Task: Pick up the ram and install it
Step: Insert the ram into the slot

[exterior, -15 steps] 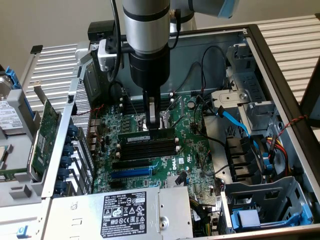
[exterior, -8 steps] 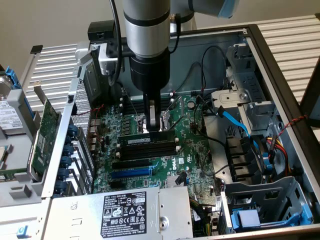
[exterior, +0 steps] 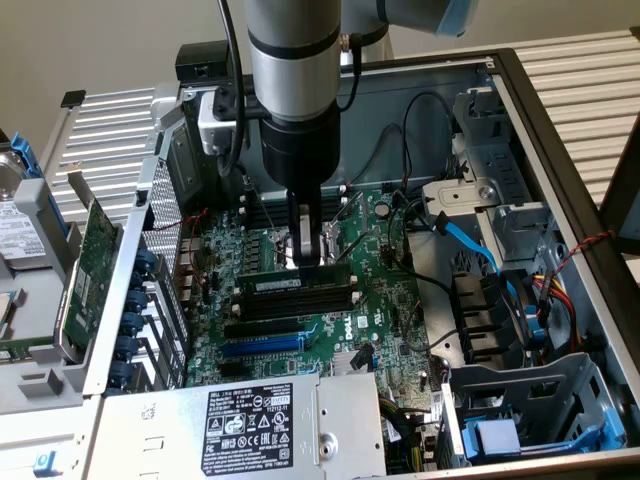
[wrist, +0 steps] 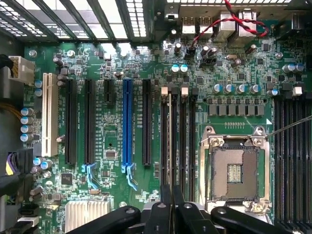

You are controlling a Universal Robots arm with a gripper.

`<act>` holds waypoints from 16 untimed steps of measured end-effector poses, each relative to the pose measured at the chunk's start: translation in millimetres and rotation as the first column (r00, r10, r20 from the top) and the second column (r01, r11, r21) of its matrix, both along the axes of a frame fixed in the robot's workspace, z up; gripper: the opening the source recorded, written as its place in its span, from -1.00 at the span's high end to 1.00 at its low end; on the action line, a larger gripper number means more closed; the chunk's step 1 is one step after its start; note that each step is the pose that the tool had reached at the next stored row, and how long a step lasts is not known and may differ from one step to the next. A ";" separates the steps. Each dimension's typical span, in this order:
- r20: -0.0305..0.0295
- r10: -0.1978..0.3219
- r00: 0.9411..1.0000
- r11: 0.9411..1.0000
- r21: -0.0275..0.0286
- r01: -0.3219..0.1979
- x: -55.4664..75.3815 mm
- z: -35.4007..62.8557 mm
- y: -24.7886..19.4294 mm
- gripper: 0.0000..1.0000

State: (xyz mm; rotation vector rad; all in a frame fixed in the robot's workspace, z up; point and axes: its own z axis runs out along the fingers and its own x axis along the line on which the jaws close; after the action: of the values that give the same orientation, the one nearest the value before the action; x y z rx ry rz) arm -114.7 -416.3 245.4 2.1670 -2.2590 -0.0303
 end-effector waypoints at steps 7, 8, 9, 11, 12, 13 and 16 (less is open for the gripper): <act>0.000 0.000 1.000 1.000 0.000 0.000 0.0 -1.1 -1.9 0.76; 0.000 0.000 1.000 1.000 0.000 0.000 0.0 -1.2 -2.0 0.76; 0.000 0.000 1.000 1.000 0.000 0.000 0.0 -1.3 -2.2 0.76; 0.000 0.000 1.000 1.000 0.000 0.000 0.0 -1.5 -2.6 0.76; 0.000 0.000 1.000 1.000 0.000 0.000 0.0 -1.5 -2.6 0.76; 0.000 0.000 1.000 1.000 0.000 0.000 0.0 -1.5 -2.7 0.76; 0.000 0.000 1.000 1.000 0.000 0.000 0.0 -1.6 -2.7 0.76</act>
State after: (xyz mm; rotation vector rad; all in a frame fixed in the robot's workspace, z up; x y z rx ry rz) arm -114.7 -419.0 243.8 2.1670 -2.2590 -0.0303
